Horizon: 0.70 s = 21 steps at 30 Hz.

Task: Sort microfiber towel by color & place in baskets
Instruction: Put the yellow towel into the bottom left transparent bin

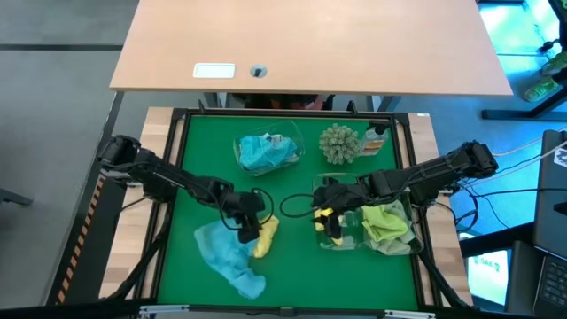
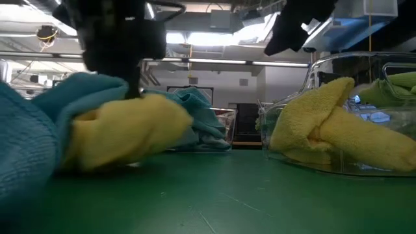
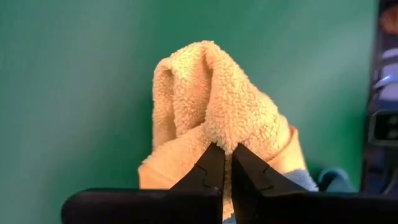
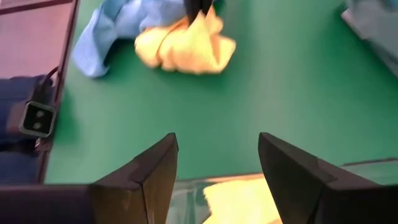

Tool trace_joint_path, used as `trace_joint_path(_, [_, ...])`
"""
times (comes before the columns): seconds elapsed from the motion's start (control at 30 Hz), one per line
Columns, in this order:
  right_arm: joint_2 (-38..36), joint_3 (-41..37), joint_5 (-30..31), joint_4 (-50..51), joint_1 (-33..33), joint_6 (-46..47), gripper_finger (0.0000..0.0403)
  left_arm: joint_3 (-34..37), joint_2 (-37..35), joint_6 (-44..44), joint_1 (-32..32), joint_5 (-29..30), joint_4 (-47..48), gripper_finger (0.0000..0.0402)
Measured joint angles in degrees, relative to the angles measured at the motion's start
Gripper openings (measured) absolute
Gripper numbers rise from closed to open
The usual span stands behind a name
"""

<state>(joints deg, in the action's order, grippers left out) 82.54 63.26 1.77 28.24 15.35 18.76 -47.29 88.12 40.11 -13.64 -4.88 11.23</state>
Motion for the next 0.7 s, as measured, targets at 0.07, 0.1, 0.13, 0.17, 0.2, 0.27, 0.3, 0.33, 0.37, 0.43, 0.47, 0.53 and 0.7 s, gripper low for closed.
trace_joint_path(0.07, [0.00, 0.00, 1.72, -0.82, 0.00, -0.03, 0.0222, 0.00, 0.00, -0.19, 0.56, 0.52, -2.66, 0.0003])
trace_joint_path(0.1, [0.00, 0.00, 2.49, -1.40, 0.00, -0.19, 0.0222, 0.00, 0.00, -0.21, 0.79, 0.90, -4.02, 0.0003])
trace_joint_path(0.13, [0.00, 0.00, 3.24, -1.99, 0.00, -0.72, 0.0222, 0.00, 0.00, -0.45, 1.01, 1.19, -5.30, 0.0002])
trace_joint_path(0.17, [0.00, 0.00, 3.71, -2.50, 0.00, -1.25, 0.0222, 0.00, 0.01, -0.97, 1.21, 1.31, -6.62, 0.0002])
trace_joint_path(0.2, [0.00, 0.00, 3.93, -3.13, 0.00, -1.79, 0.0222, 0.00, 0.00, -1.50, 1.37, 1.35, -8.07, 0.0002])
trace_joint_path(0.27, [0.00, 0.00, 4.14, -4.81, 0.00, -2.90, 0.0222, 0.00, 0.01, -2.27, 1.65, 1.88, -10.95, 0.0002])
trace_joint_path(0.3, [0.00, 0.00, 4.14, -5.67, 0.00, -3.37, 0.0222, -0.02, 0.00, -2.75, 1.80, 2.26, -12.31, 0.0002])
trace_joint_path(0.33, [0.00, 0.00, 4.15, -6.51, 0.00, -4.08, 0.0222, -0.02, 0.00, -3.23, 1.97, 2.67, -13.53, 0.0002])
trace_joint_path(0.37, [0.00, 0.00, 4.14, -7.33, 0.00, -4.71, 0.0222, -0.02, 0.00, -3.58, 2.14, 2.94, -14.61, 0.0002])
trace_joint_path(0.43, [0.02, 0.00, 4.14, -8.98, 0.00, -6.43, 0.0222, -0.02, 0.02, -3.96, 2.57, 3.82, -16.77, 0.0002])
trace_joint_path(0.47, [0.02, 0.00, 4.14, -9.78, 0.00, -7.44, 0.0222, -0.02, 0.00, -4.41, 2.72, 4.27, -17.92, 0.0002])
trace_joint_path(0.53, [0.08, 0.00, 4.12, -11.42, 0.00, -9.52, 0.0222, -0.02, 0.00, -5.11, 3.05, 4.49, -20.45, 0.0002])
trace_joint_path(0.7, [2.03, 0.00, 4.11, -16.13, 0.00, -14.00, 0.0222, -0.02, 0.00, -6.33, 3.56, 4.47, -25.84, 0.0001])
